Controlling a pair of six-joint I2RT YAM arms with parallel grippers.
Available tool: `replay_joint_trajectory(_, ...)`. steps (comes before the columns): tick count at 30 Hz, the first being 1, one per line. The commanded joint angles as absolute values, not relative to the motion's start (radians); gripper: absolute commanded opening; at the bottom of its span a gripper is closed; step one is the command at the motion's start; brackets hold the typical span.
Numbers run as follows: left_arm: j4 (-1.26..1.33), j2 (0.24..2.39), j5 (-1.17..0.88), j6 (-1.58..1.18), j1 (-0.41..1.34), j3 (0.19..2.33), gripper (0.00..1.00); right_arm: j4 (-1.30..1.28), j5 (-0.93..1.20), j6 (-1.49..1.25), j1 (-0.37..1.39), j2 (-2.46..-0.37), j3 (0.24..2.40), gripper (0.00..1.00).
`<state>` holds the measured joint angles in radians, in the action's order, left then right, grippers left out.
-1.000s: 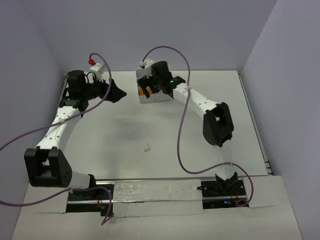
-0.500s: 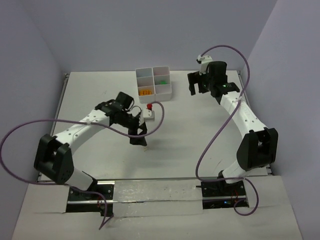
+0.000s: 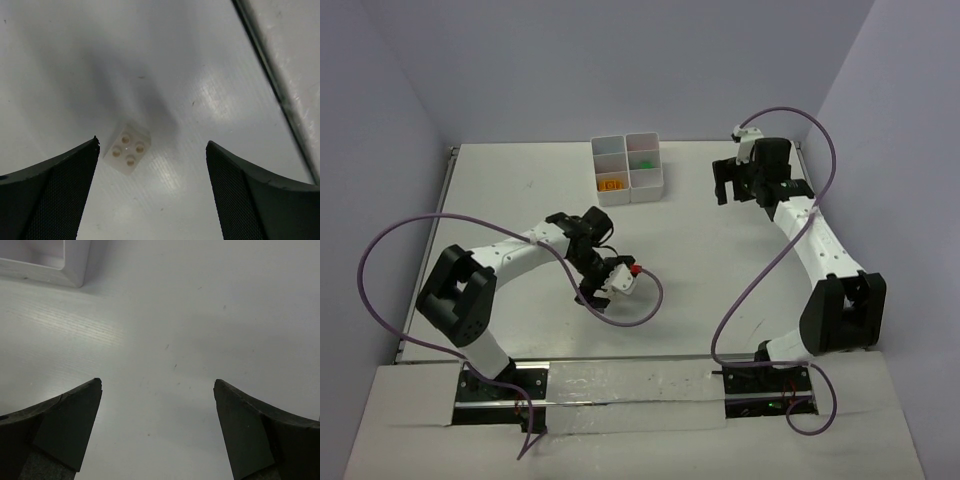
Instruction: Sort the legos into containers by color
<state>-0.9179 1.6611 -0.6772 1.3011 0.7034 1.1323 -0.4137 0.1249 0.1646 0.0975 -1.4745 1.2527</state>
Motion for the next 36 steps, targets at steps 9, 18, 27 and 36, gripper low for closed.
replay_joint_trajectory(9, -0.861, 1.683, -0.596, 1.636, 0.699, 1.126, 0.87, -0.397, 0.104, 0.158, 0.084, -1.332, 1.158, 1.00)
replay_joint_trajectory(18, -0.881, 1.759, -0.538, 1.723, 0.699, 1.164, 0.77, -0.402, 0.101, 0.173, 0.076, -1.344, 1.173, 1.00)
replay_joint_trajectory(27, -0.919, 1.816, -0.515, 1.743, 0.700, 1.207, 0.56, -0.400, 0.100, 0.176, 0.067, -1.354, 1.173, 1.00)
replay_joint_trajectory(36, -0.956, 1.833, -0.497, 1.779, 0.700, 1.198, 0.47, -0.397, 0.098, 0.178, 0.054, -1.374, 1.180, 1.00)
